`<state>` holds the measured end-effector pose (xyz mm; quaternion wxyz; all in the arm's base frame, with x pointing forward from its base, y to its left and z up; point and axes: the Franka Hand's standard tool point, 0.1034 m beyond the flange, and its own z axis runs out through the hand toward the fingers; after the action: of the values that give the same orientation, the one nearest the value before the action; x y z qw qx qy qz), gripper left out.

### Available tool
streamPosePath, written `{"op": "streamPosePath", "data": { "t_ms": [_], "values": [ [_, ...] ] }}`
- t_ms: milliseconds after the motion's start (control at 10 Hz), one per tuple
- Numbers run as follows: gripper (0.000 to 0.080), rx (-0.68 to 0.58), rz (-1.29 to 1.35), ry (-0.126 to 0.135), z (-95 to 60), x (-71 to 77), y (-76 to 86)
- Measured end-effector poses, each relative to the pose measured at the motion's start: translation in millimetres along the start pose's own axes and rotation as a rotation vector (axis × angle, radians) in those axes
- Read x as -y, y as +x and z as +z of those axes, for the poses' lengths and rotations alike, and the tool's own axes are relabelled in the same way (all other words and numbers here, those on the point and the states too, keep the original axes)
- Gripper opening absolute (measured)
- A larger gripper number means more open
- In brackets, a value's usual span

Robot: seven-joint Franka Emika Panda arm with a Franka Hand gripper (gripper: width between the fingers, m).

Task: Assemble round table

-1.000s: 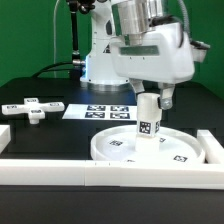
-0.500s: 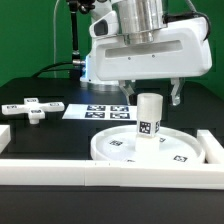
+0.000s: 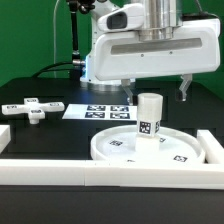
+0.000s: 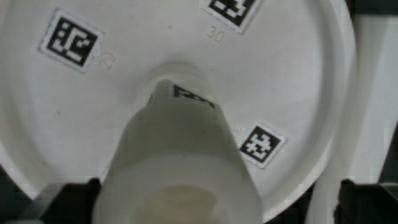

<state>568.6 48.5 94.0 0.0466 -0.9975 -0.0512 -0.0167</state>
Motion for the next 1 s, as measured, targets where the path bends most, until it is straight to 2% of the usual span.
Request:
{"op": "streamPosePath", "data": {
  "t_ms": [100, 500, 600, 1000],
  "values": [
    [0.0649, 0.024, -0.053, 0.007, 0.2, -0.9, 0.5],
    [0.0649, 0.017, -0.325, 0.006, 1.6, -3.3, 0.8],
    [0.0649, 0.026, -0.506, -0.006, 3.1, -4.1, 0.0],
    [0.0649, 0.063, -0.964, -0.043, 5.6, -5.2, -1.6]
  ]
}}
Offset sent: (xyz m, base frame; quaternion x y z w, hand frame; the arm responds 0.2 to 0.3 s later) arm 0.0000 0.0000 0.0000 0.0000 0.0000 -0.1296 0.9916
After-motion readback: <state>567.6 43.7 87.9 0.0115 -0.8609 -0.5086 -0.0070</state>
